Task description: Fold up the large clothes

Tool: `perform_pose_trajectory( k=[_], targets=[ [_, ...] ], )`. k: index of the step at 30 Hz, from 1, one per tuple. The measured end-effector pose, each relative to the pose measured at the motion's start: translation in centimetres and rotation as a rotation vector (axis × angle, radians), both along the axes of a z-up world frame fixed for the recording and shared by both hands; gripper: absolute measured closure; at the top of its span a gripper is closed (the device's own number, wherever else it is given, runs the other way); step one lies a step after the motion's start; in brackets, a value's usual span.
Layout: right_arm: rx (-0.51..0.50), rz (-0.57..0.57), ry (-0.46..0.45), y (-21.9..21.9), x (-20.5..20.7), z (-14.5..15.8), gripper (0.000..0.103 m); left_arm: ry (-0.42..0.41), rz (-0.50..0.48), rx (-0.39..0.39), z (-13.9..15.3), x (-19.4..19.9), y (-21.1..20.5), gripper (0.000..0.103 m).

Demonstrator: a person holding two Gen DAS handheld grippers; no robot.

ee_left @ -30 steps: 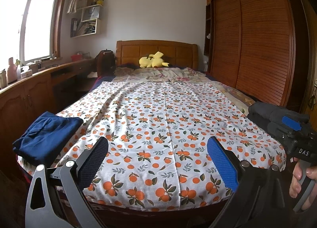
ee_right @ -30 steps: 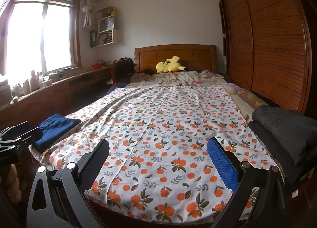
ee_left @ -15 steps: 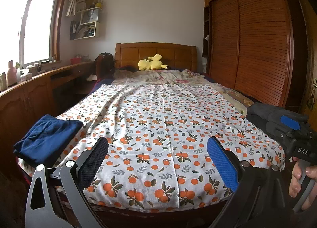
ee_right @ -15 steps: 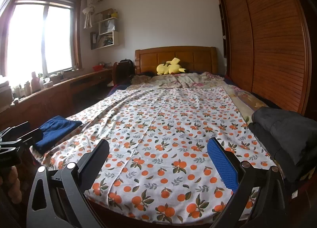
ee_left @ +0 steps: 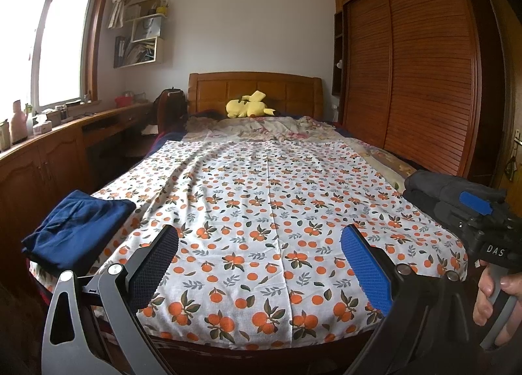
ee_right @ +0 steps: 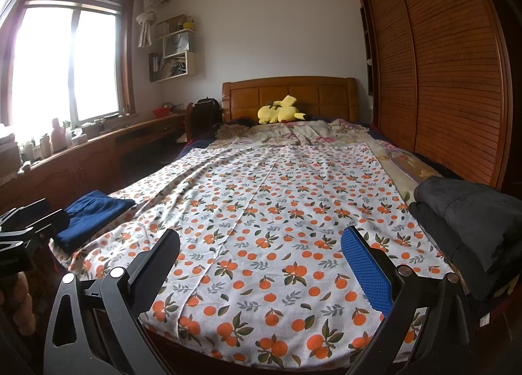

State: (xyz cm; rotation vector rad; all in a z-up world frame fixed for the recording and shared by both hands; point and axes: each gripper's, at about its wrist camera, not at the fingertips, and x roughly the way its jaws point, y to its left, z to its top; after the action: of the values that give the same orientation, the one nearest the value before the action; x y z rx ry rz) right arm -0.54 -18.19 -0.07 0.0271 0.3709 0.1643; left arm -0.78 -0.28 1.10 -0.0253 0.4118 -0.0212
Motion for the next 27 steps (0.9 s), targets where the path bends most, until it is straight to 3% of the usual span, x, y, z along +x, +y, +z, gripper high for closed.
perform_pose_trajectory(
  k=[27],
  targets=[
    [0.001, -0.003, 0.001, -0.16, 0.01, -0.04, 0.007, -0.006, -0.006, -0.002, 0.17, -0.17, -0.27, 0.003]
  ],
)
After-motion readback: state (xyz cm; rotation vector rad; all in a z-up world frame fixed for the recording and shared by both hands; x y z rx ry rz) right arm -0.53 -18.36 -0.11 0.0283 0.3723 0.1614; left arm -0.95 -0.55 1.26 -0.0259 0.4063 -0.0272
